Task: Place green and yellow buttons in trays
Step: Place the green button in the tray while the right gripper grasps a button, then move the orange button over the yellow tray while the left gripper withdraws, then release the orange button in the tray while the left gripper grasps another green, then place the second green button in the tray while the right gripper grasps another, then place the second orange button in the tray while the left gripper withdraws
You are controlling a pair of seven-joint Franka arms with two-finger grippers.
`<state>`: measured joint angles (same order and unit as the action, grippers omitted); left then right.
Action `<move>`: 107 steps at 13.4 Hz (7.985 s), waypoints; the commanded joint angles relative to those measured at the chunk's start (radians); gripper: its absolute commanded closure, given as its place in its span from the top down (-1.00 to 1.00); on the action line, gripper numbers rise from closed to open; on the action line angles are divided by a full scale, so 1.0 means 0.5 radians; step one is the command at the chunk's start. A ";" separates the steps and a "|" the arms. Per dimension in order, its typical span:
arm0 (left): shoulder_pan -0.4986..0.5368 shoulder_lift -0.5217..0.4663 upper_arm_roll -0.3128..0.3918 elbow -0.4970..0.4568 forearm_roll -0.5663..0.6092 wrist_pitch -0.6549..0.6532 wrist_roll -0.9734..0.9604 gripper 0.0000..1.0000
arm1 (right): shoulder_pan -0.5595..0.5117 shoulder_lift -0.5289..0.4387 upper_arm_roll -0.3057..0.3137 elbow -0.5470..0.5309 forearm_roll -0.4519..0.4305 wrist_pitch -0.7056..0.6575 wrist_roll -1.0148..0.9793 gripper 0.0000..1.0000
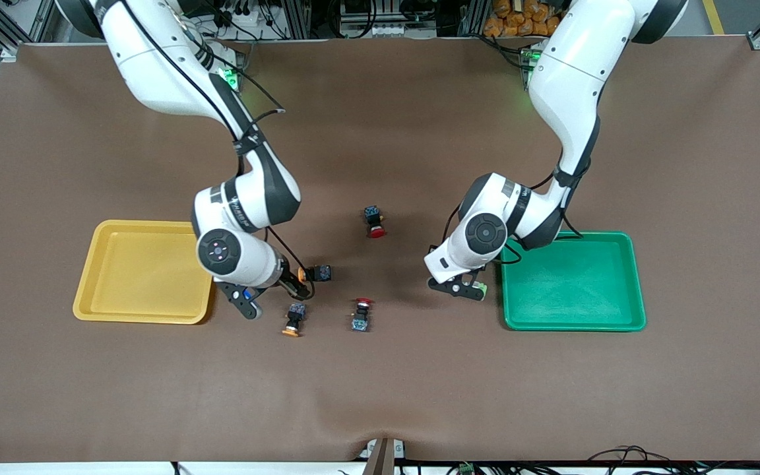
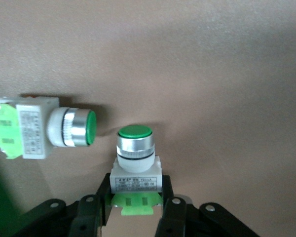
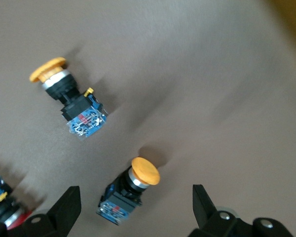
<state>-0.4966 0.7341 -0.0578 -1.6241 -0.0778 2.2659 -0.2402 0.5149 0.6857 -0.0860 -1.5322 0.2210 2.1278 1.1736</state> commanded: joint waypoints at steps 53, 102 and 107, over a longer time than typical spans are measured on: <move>0.159 0.124 0.005 0.134 0.159 0.294 0.131 1.00 | -0.917 -0.286 -0.009 -0.010 -0.176 -0.577 -2.706 1.00; 1.048 -0.894 -0.123 0.380 0.165 -1.292 0.615 1.00 | -0.950 -0.009 0.019 0.389 -0.071 -0.592 -3.022 -0.56; 1.159 -1.063 -0.246 0.377 0.165 -1.476 0.622 1.00 | -0.947 -0.300 0.006 0.212 -0.101 -0.697 -3.059 1.00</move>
<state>0.0683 0.2323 -0.1553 -1.4234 -0.0024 1.5539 0.0746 0.0433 0.6548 -0.0942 -1.3158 0.1748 1.7788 -0.3433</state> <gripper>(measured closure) 0.000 0.308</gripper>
